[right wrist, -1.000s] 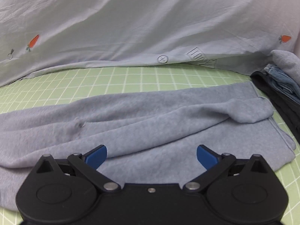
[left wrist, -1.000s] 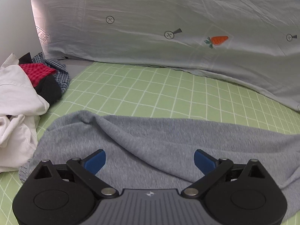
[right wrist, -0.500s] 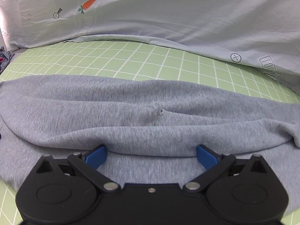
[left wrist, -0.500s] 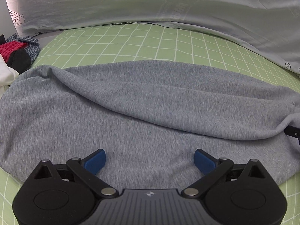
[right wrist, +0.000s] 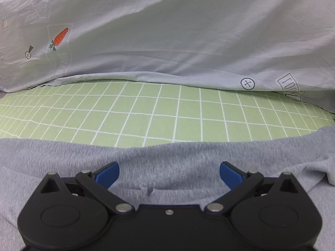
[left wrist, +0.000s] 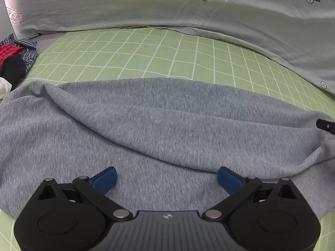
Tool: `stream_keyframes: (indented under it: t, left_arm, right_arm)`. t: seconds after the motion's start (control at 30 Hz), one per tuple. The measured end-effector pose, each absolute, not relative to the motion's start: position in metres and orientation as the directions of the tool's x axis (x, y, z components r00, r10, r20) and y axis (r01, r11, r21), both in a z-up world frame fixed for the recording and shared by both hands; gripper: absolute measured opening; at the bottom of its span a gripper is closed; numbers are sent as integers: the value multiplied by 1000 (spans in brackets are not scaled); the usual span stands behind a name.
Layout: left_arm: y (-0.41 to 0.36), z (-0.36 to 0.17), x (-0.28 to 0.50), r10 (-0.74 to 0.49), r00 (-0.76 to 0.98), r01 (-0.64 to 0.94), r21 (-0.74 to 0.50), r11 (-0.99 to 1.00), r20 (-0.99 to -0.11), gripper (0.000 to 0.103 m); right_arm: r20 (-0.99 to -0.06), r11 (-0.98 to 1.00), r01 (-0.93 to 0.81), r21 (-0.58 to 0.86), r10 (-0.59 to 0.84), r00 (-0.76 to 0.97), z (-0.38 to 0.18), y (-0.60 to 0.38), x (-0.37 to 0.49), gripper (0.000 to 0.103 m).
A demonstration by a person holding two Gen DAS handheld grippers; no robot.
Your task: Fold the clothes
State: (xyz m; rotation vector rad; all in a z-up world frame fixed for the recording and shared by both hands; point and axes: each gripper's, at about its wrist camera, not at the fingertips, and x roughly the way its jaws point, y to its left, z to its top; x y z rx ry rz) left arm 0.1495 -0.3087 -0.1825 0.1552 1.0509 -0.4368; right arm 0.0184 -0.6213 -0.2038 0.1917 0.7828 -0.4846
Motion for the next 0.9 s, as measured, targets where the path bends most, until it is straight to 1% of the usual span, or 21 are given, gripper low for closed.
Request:
stream_keyframes:
  t: [0.13,0.27,0.37,0.4,0.43,0.47,0.5,0.53,0.57,0.6,0.63,0.67,0.7,0.73,0.77,0.8,0.83,0.9]
  left_arm:
    - [-324,-185,162,-306,426,435,-104,895,-851,101]
    - [-334,-184,166,-334,427,467,-111,877,-840,98]
    - [-335,-182,169,-341,435,456,-123,881,-833,89]
    - [-334,-181,169,-339,440,445,-126,887,-832,83]
    - [-331,-180,169,-339,444,430,-135,893,-829,78]
    - [-328,-179,171,-342,448,413,-148,899,-826,75]
    - [-324,-178,172,-344,452,396,-161,904,-823,69]
    - [-321,-178,172,-347,457,380,-173,909,-819,61]
    - [-318,-177,173,-347,462,365,-182,913,-816,57]
    - [-315,-177,175,-344,465,352,-186,917,-816,49]
    - [-313,-177,176,-339,467,341,-188,921,-817,37]
    - [-311,-177,178,-335,467,332,-189,924,-818,31]
    - [-309,-178,179,-333,466,323,-193,926,-819,20]
    - [-307,-178,181,-335,465,315,-201,928,-819,13]
    - [-305,-178,182,-340,465,307,-211,928,-818,11]
    - [-302,-178,184,-347,465,300,-224,927,-814,5]
    - [-300,-178,185,-354,468,293,-235,927,-810,1]
    - [-297,-174,187,-366,484,283,-254,925,-795,0]
  right_arm:
    - [-724,843,537,-26,-387,571,-206,-619,-18,103]
    - [-746,829,559,13,-364,557,-209,-619,-41,103]
    - [-769,773,628,90,-347,537,-212,-625,-47,100]
    - [-770,749,652,116,-347,536,-212,-627,-48,97]
    - [-768,730,669,141,-346,539,-212,-630,-48,90]
    - [-765,713,681,165,-344,545,-212,-632,-47,86]
    - [-761,700,689,187,-340,553,-211,-634,-46,84]
    - [-757,690,693,208,-336,561,-211,-636,-45,80]
    - [-753,683,696,222,-332,567,-211,-637,-42,76]
    - [-751,680,696,232,-330,572,-210,-638,-39,75]
    - [-751,678,697,232,-330,571,-210,-639,-35,67]
    - [-753,678,699,227,-333,568,-210,-639,-31,57]
    - [-754,676,704,219,-341,561,-209,-640,-28,55]
    - [-754,674,710,206,-353,554,-208,-640,-25,49]
    - [-754,676,710,196,-360,550,-207,-640,-22,33]
    - [-754,682,707,190,-360,550,-207,-641,-20,22]
    - [-753,687,701,189,-357,552,-206,-641,-19,3]
    - [-735,698,688,198,-359,576,-202,-644,-18,2]
